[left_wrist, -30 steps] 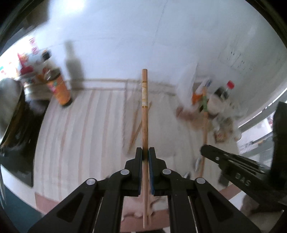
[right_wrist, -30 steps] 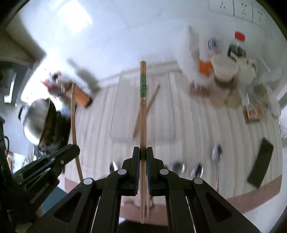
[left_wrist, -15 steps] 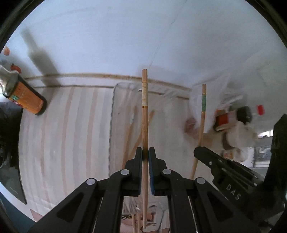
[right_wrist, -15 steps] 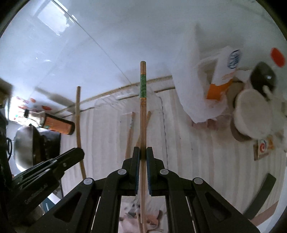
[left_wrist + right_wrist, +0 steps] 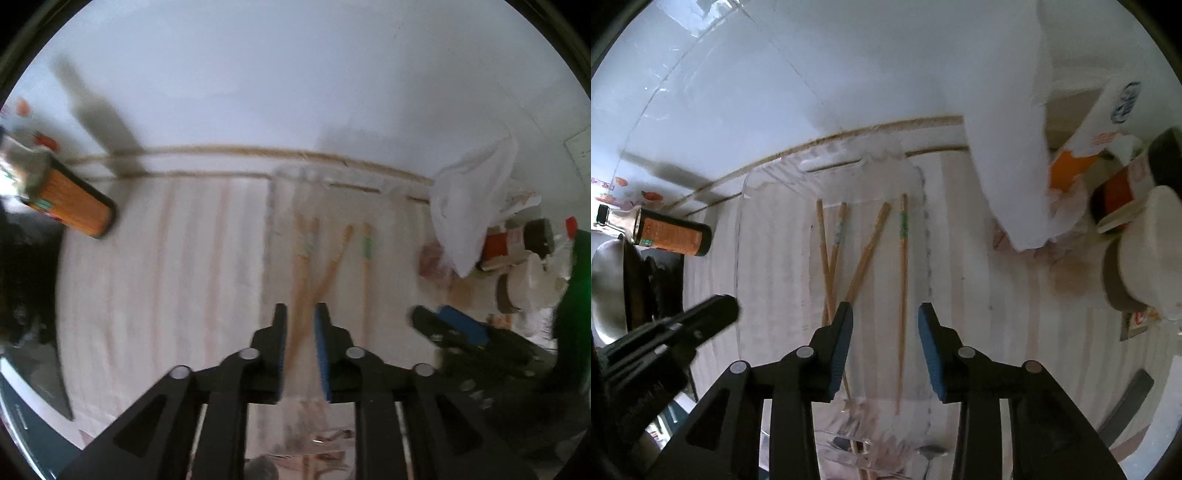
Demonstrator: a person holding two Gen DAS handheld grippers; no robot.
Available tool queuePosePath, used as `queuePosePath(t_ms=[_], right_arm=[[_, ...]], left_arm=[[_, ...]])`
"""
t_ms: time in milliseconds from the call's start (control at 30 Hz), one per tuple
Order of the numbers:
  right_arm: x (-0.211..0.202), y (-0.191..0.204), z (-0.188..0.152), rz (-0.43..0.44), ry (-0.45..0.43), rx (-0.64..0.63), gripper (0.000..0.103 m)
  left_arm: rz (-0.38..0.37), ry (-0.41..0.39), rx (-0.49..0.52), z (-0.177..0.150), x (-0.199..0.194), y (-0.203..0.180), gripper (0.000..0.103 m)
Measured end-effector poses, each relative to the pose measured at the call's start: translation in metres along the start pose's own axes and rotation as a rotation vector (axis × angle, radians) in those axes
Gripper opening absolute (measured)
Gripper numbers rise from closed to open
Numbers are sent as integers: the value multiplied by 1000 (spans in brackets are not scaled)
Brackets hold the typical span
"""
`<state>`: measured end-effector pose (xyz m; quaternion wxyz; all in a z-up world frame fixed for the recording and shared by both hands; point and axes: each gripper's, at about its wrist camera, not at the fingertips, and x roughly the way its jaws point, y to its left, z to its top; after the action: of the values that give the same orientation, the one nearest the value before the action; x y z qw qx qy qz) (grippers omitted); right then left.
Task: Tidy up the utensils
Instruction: 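Grasp a blue-banded chopstick with the left tool while the right tool grasps a chopstick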
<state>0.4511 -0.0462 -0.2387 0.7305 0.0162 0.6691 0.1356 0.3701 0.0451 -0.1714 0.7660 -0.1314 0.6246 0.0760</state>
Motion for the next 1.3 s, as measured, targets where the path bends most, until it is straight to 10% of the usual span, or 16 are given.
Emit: queuePosePath(t_ms=[167,267,533,733,1300], right_arm=[[-32,-9,-17,-32,-90,11,41],[-54,-13,-35,-53,-165,11,51],[-86,-15,-102,-85,-287,10,60],[-47,-16,-165,-43,-188,51,59],[87,26,-240,-101,93,-57,6]], left_arm=[[113,-178,-5,-23,-36,15,90],[144,-238,0,-41,-52,23,103],[235,-257,-6,-97,-60,33,103],[336,-195,-20,-162,-31,57,103],[380,-23,27,-238,41,78,103]])
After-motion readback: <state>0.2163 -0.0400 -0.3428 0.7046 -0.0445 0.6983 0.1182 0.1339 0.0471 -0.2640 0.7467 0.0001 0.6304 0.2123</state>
